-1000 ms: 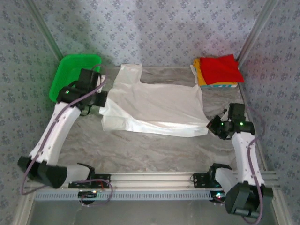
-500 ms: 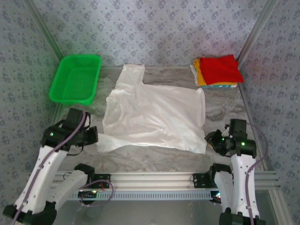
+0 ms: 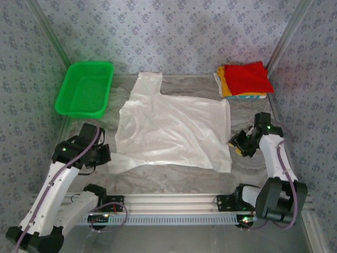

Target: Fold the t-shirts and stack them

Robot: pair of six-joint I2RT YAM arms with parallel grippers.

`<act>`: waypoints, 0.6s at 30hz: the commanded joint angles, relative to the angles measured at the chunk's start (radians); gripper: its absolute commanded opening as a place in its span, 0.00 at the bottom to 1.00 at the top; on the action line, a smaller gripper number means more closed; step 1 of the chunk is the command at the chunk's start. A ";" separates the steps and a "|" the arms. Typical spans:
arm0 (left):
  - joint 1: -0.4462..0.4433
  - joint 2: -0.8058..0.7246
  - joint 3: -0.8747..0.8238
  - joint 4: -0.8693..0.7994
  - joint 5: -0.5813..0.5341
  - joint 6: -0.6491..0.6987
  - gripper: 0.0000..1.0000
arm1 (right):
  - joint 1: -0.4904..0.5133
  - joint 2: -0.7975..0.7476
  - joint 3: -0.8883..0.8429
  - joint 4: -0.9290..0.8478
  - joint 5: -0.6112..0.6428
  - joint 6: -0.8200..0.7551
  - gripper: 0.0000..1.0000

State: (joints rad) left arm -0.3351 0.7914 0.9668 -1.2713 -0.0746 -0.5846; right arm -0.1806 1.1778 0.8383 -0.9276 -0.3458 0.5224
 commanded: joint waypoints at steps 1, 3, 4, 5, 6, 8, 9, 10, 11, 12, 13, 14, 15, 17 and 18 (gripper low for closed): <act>0.007 -0.013 0.052 0.011 -0.055 -0.016 0.00 | 0.026 -0.054 -0.034 -0.036 0.052 0.006 0.43; 0.007 -0.008 0.058 0.023 -0.070 -0.014 0.00 | 0.036 -0.139 -0.115 -0.037 0.050 0.092 0.44; 0.007 -0.003 0.058 0.034 -0.076 -0.011 0.00 | 0.045 -0.181 -0.151 -0.045 0.051 0.166 0.44; 0.007 0.005 0.056 0.047 -0.075 -0.005 0.00 | 0.052 -0.225 -0.180 -0.058 0.055 0.211 0.44; 0.007 0.012 0.056 0.057 -0.070 -0.004 0.00 | 0.057 -0.258 -0.196 -0.075 0.063 0.244 0.44; 0.007 0.033 0.059 0.071 -0.068 0.005 0.00 | 0.061 -0.321 -0.213 -0.119 0.106 0.308 0.46; 0.008 0.040 0.061 0.075 -0.071 0.011 0.00 | 0.061 -0.337 -0.226 -0.129 0.108 0.337 0.47; 0.008 0.049 0.062 0.081 -0.075 0.015 0.00 | 0.062 -0.338 -0.251 -0.137 0.073 0.367 0.47; 0.008 0.056 0.061 0.091 -0.072 0.023 0.00 | 0.060 -0.325 -0.262 -0.137 0.062 0.373 0.48; 0.008 0.061 0.062 0.097 -0.070 0.031 0.00 | 0.060 -0.308 -0.270 -0.131 0.082 0.366 0.48; 0.010 0.068 0.062 0.099 -0.070 0.035 0.00 | 0.068 -0.295 -0.282 -0.123 0.085 0.372 0.49; 0.010 0.071 0.062 0.103 -0.073 0.041 0.00 | 0.075 -0.288 -0.299 -0.095 0.064 0.388 0.50; 0.010 0.074 0.060 0.109 -0.074 0.046 0.00 | 0.076 -0.282 -0.310 -0.072 0.055 0.405 0.50; 0.011 0.080 0.054 0.128 -0.072 0.054 0.00 | 0.098 -0.261 -0.316 -0.035 0.065 0.437 0.50; 0.011 0.084 0.056 0.134 -0.067 0.059 0.00 | 0.108 -0.249 -0.310 -0.027 0.078 0.442 0.51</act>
State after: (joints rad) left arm -0.3313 0.8764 0.9985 -1.1687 -0.1284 -0.5568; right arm -0.0933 0.9146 0.5266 -0.9859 -0.2829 0.8886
